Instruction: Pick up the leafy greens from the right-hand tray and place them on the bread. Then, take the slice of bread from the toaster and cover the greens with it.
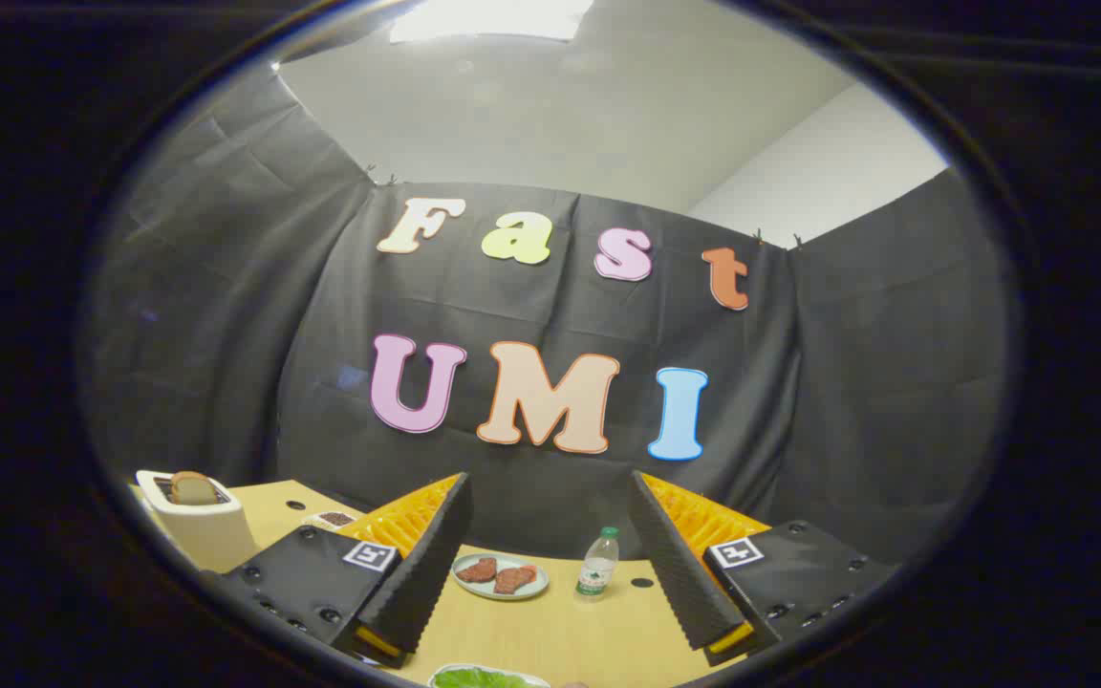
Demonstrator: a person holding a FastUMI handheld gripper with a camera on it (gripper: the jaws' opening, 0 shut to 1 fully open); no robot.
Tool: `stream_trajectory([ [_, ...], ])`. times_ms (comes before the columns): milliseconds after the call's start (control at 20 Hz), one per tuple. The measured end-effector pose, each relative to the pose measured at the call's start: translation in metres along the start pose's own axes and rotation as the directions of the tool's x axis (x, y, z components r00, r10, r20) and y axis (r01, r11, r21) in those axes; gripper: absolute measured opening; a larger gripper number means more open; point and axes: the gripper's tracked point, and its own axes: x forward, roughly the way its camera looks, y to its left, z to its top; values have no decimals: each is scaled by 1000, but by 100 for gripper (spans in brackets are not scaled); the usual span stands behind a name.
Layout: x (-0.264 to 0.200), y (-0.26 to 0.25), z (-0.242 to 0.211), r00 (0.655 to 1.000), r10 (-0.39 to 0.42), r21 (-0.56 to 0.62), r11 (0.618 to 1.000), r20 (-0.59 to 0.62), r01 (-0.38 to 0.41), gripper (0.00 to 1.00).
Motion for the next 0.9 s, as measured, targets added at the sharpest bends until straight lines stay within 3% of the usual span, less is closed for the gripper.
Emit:
stream_trajectory([
  [350,-1,11,-17,999,24,33,999,-46,-22,100],
  [900,-2,-28,-30,995,-59,61,996,-84,65,100],
])
